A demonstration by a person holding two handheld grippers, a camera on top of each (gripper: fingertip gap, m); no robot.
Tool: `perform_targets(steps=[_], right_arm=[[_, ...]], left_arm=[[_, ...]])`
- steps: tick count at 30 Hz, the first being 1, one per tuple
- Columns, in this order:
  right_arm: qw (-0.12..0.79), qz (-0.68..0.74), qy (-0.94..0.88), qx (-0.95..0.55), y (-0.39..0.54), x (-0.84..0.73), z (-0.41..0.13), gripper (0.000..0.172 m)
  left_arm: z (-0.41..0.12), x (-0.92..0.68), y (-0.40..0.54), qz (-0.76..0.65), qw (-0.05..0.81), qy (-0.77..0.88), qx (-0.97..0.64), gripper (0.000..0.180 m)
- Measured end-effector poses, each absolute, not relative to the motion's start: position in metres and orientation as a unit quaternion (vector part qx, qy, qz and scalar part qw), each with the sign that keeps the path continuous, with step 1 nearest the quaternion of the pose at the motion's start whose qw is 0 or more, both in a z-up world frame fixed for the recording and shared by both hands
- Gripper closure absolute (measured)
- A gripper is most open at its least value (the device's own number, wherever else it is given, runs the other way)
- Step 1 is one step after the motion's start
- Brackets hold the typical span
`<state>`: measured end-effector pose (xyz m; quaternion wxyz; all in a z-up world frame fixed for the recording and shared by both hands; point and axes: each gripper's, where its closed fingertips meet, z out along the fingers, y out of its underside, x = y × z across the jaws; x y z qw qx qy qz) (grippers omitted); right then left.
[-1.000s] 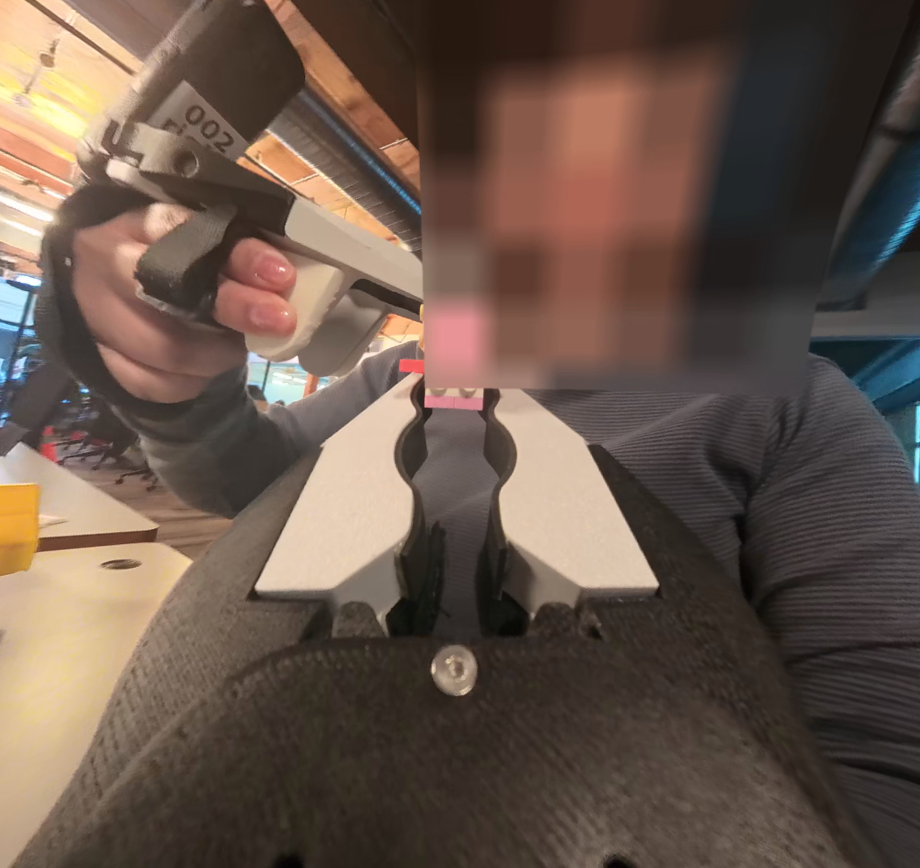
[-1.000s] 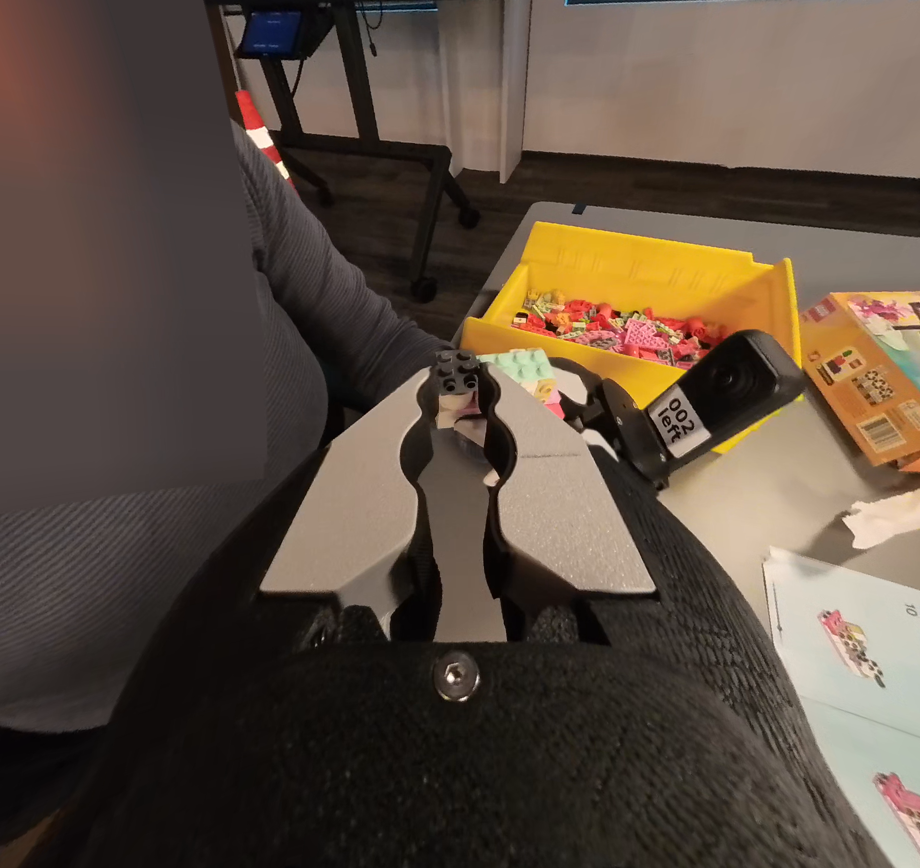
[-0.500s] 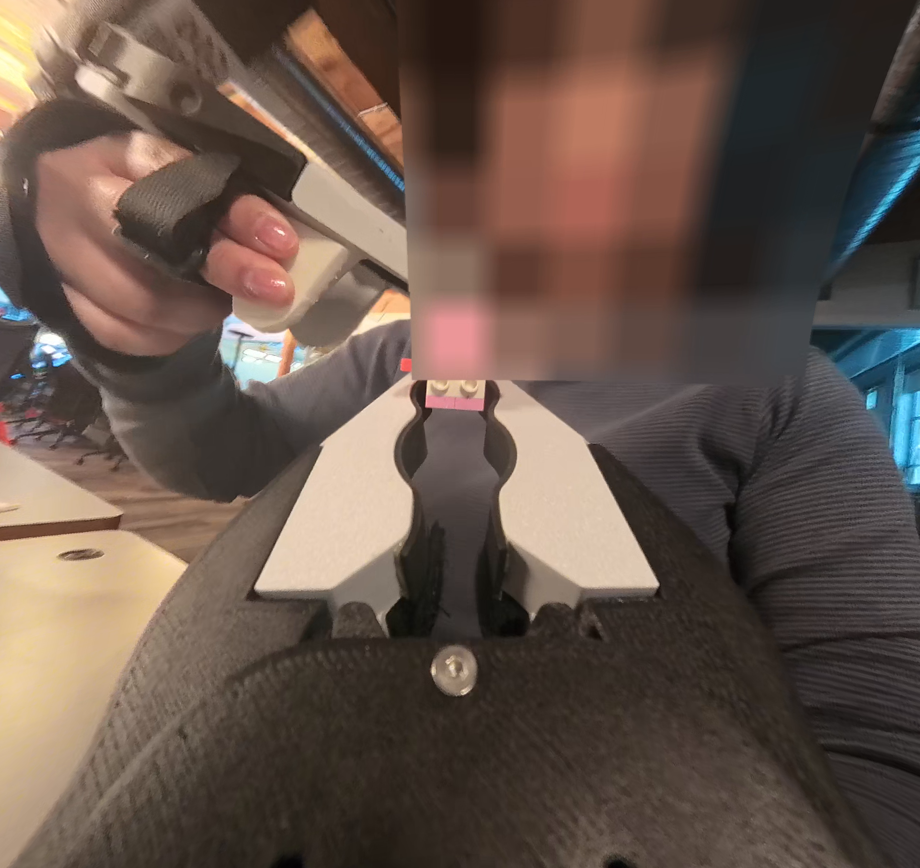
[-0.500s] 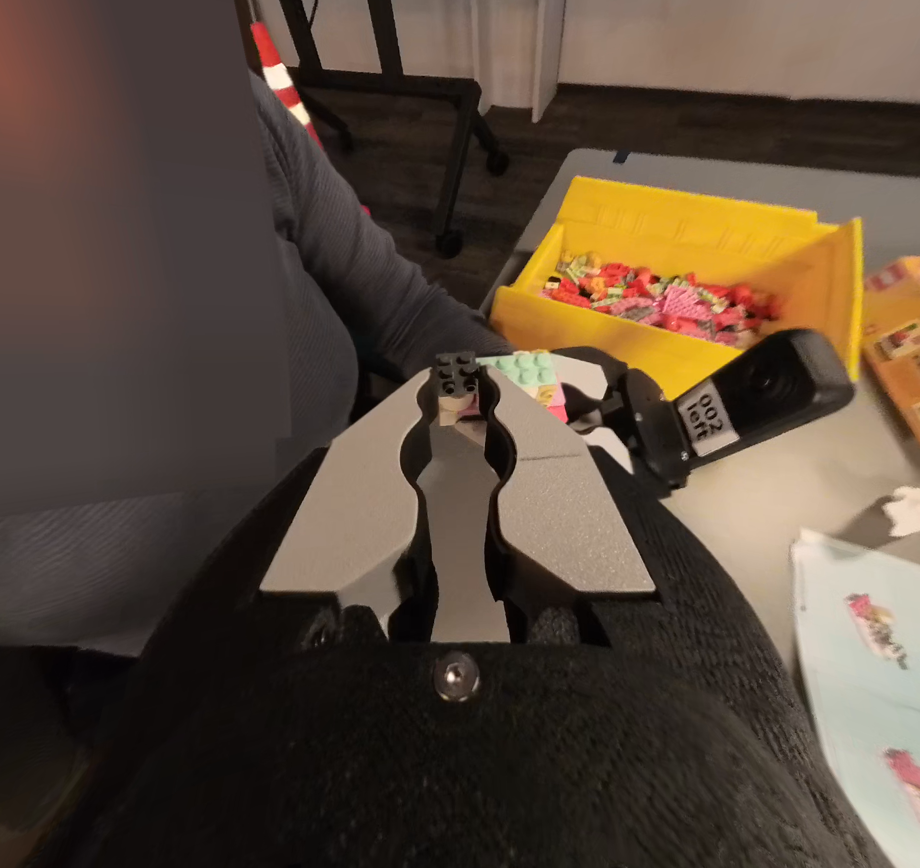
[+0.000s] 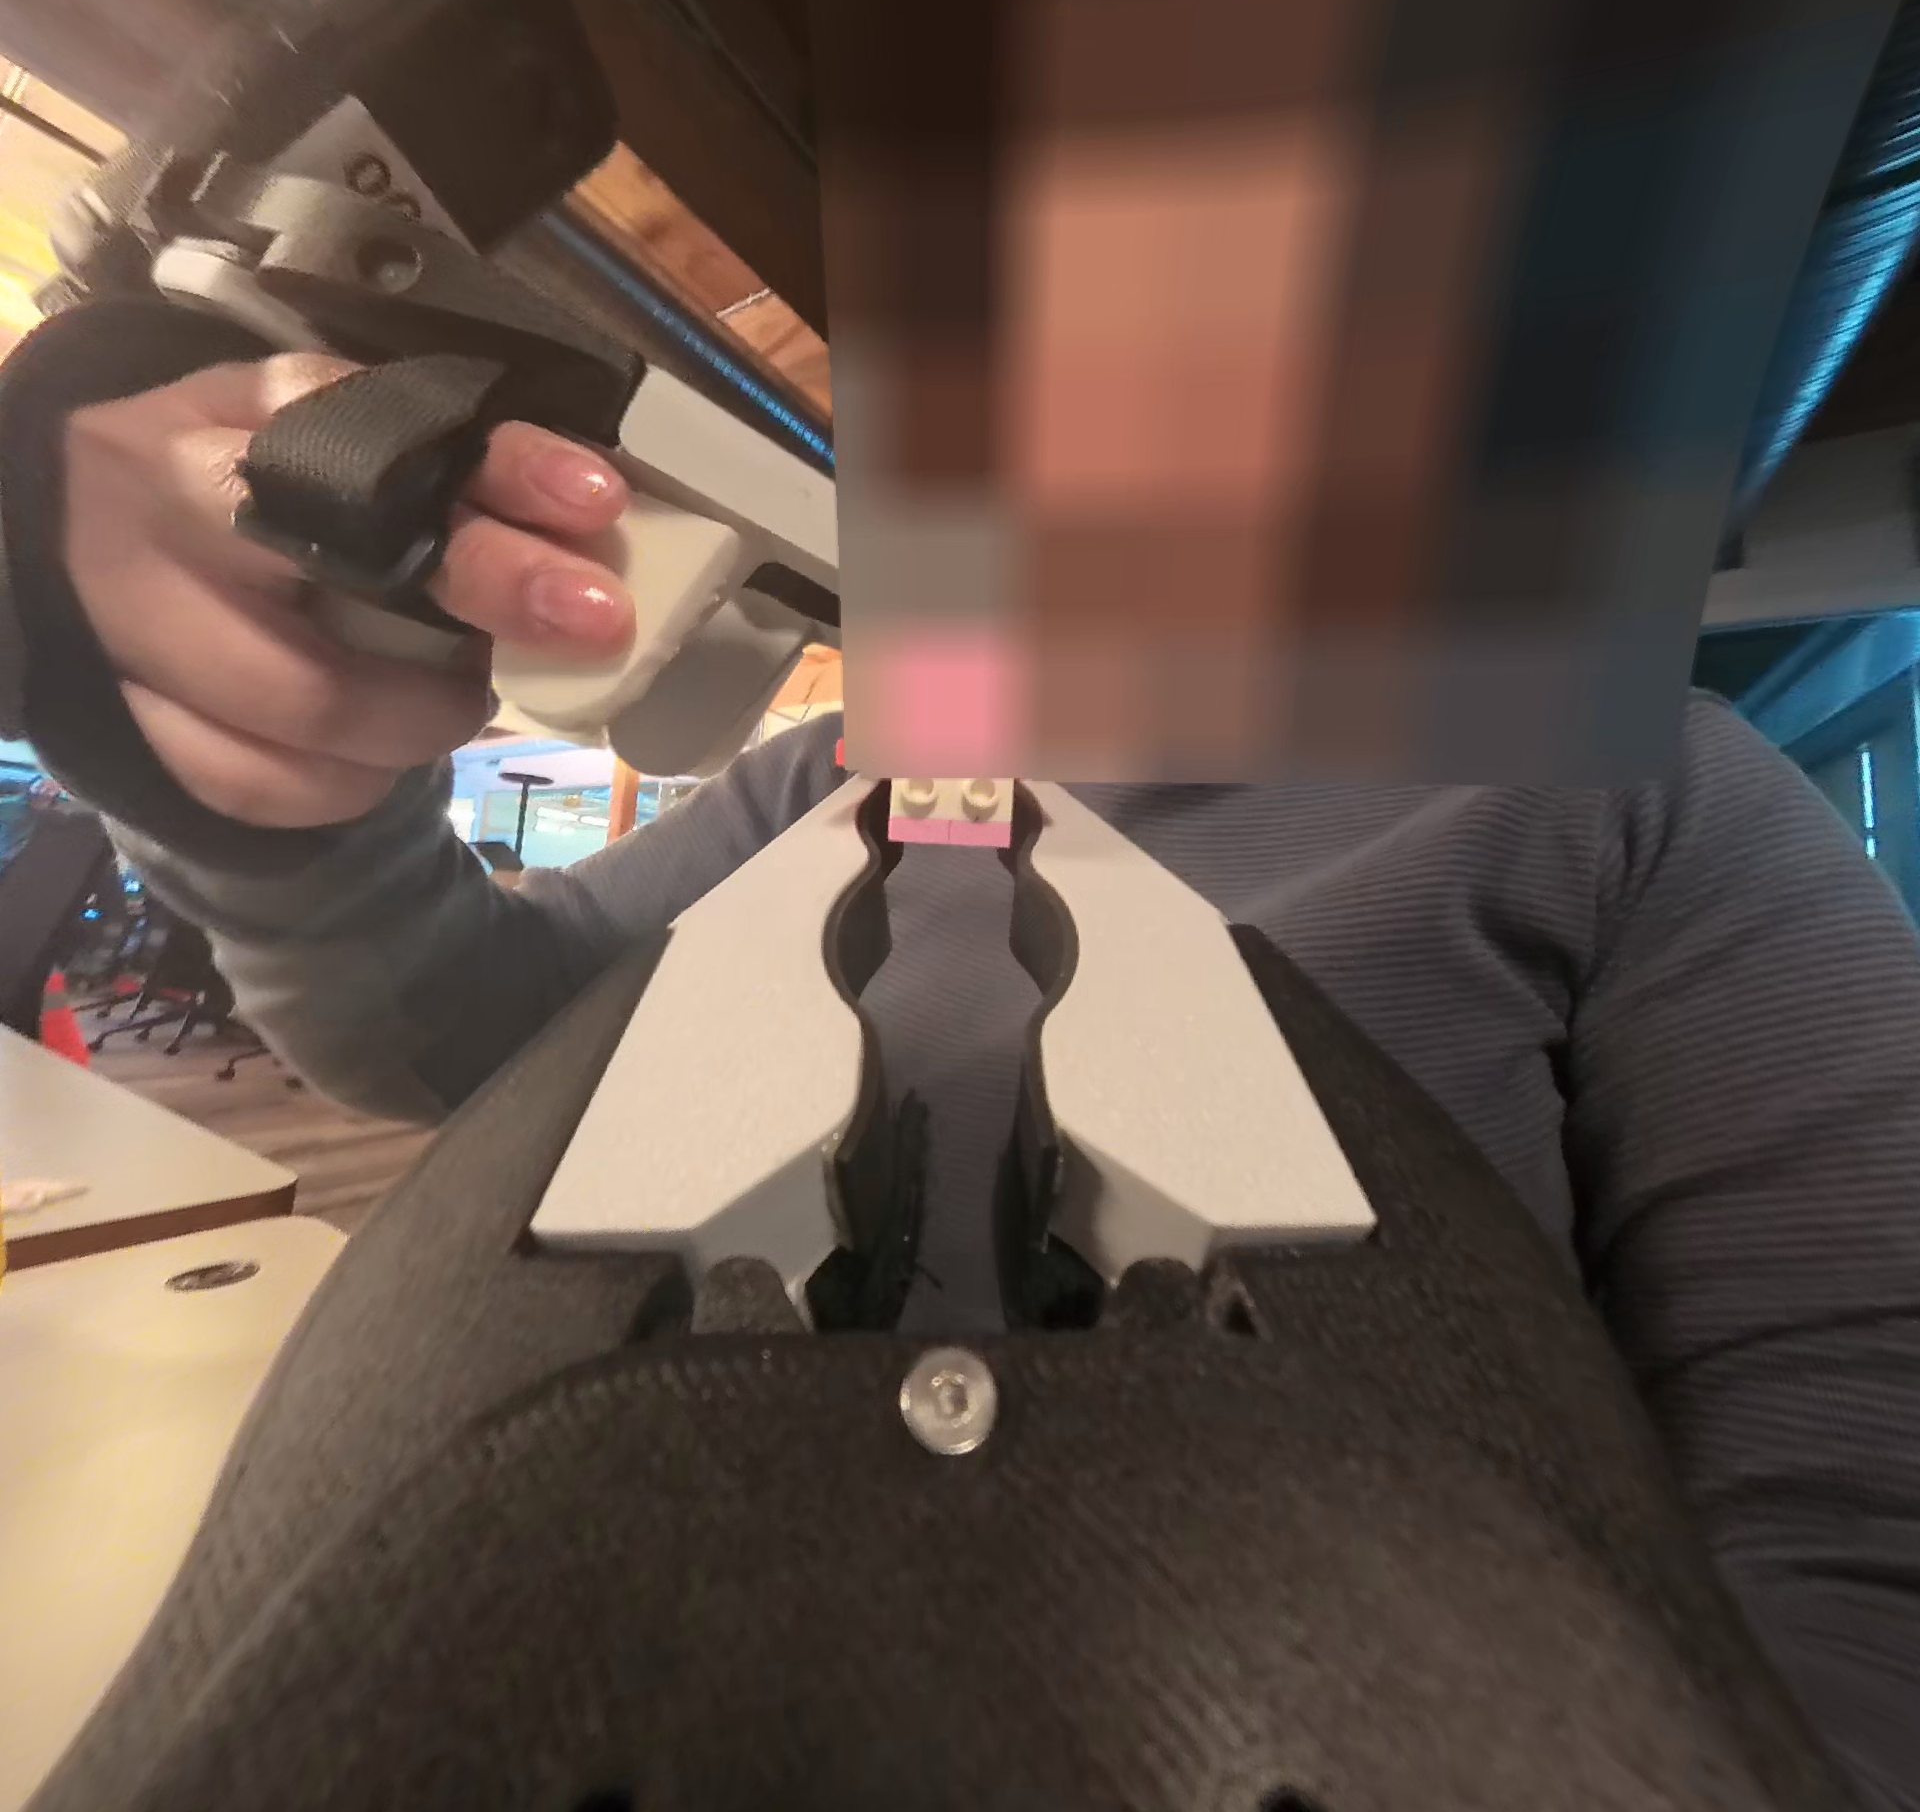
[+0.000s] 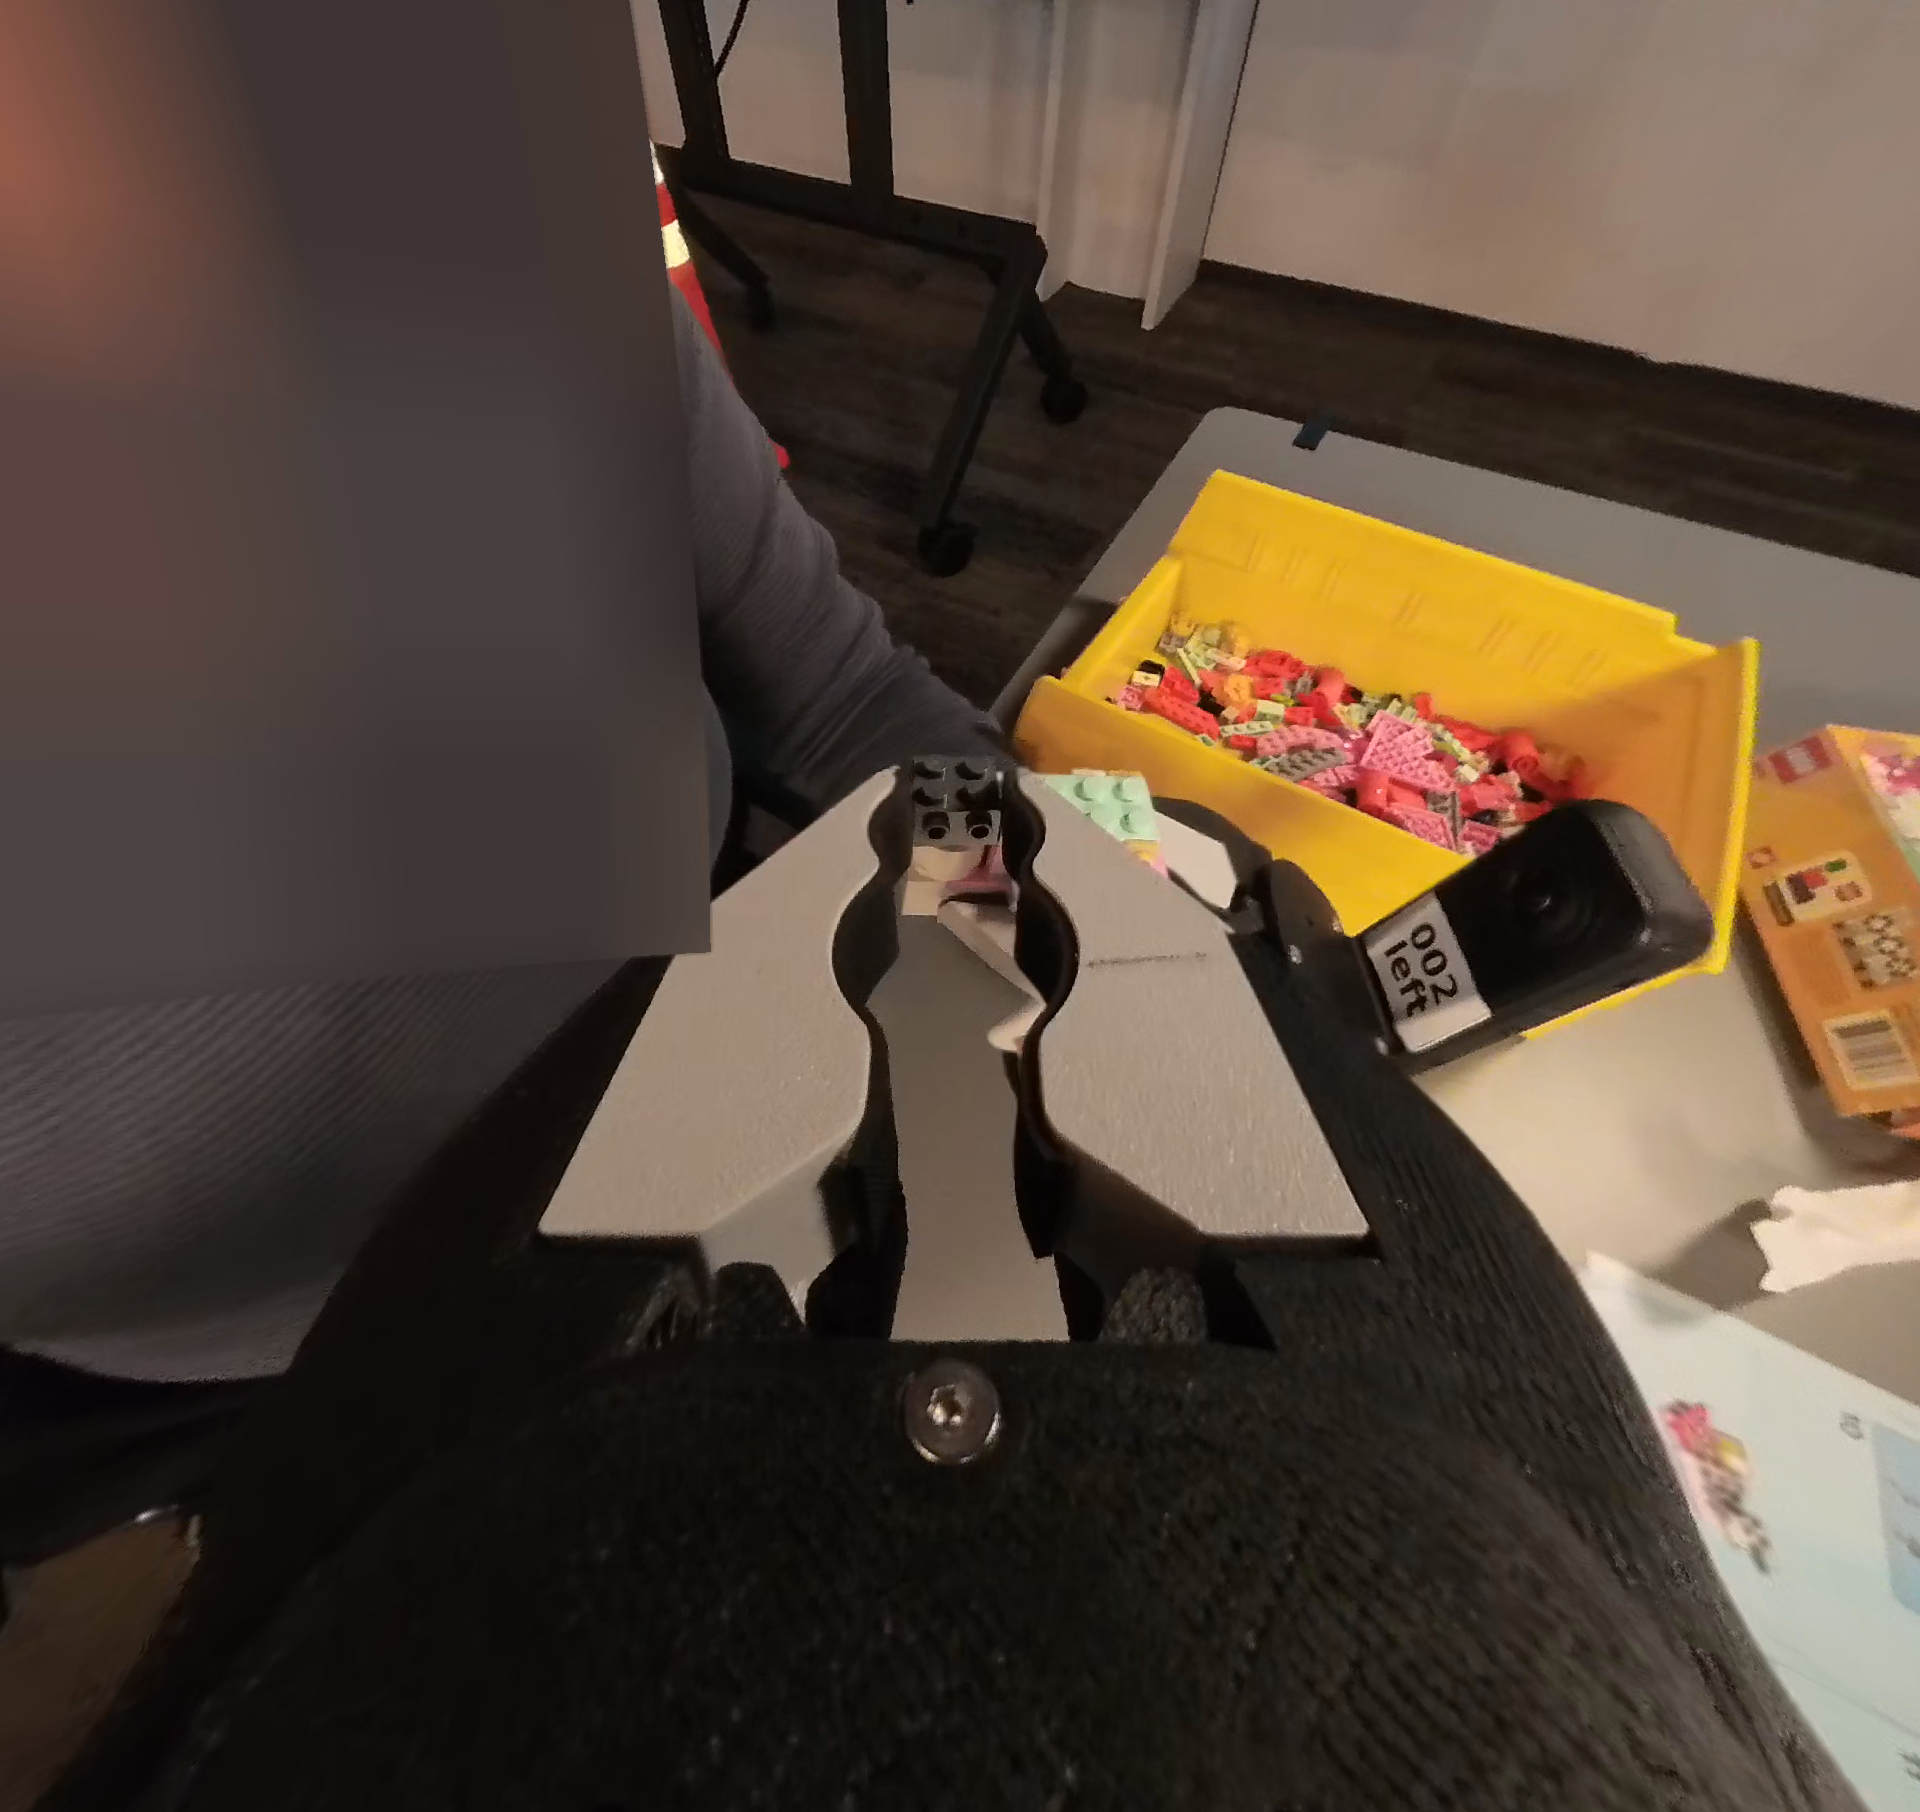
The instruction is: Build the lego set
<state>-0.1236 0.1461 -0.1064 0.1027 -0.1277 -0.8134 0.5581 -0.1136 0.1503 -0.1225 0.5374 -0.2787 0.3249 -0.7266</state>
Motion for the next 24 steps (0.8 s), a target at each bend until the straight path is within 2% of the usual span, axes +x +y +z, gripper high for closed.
perform_targets(steps=[6, 11, 13, 14, 16, 18, 21, 24], right_arm=[[0.143, 0.557, -0.81, -0.116, 0.144, -0.129, -0.102, 0.151], [0.142, 0.564, -0.805, -0.117, 0.141, -0.13, -0.1, 0.148], [0.153, 0.57, -0.799, -0.114, 0.142, -0.13, -0.097, 0.137], [0.165, 0.575, -0.794, -0.108, 0.143, -0.13, -0.094, 0.125], [0.229, 0.574, -0.781, -0.086, 0.147, -0.131, -0.087, 0.106], [0.351, 0.516, -0.78, -0.049, 0.153, -0.138, -0.09, 0.088], [0.5, 0.407, -0.764, 0.007, 0.154, -0.143, -0.096, 0.085], [0.577, 0.309, -0.754, 0.048, 0.148, -0.148, -0.109, 0.087]], left_arm=[[-0.121, -0.115, 0.149, -0.734, 0.534, 0.322, -0.269, 0.164], [-0.12, -0.114, 0.147, -0.737, 0.529, 0.325, -0.266, 0.164], [-0.118, -0.116, 0.146, -0.742, 0.529, 0.323, -0.256, 0.164], [-0.117, -0.119, 0.145, -0.745, 0.53, 0.32, -0.249, 0.165], [-0.114, -0.124, 0.143, -0.752, 0.53, 0.315, -0.233, 0.165], [-0.112, -0.128, 0.141, -0.758, 0.529, 0.312, -0.221, 0.165], [-0.11, -0.132, 0.14, -0.766, 0.527, 0.305, -0.207, 0.165], [-0.11, -0.134, 0.141, -0.769, 0.526, 0.3, -0.204, 0.165]])
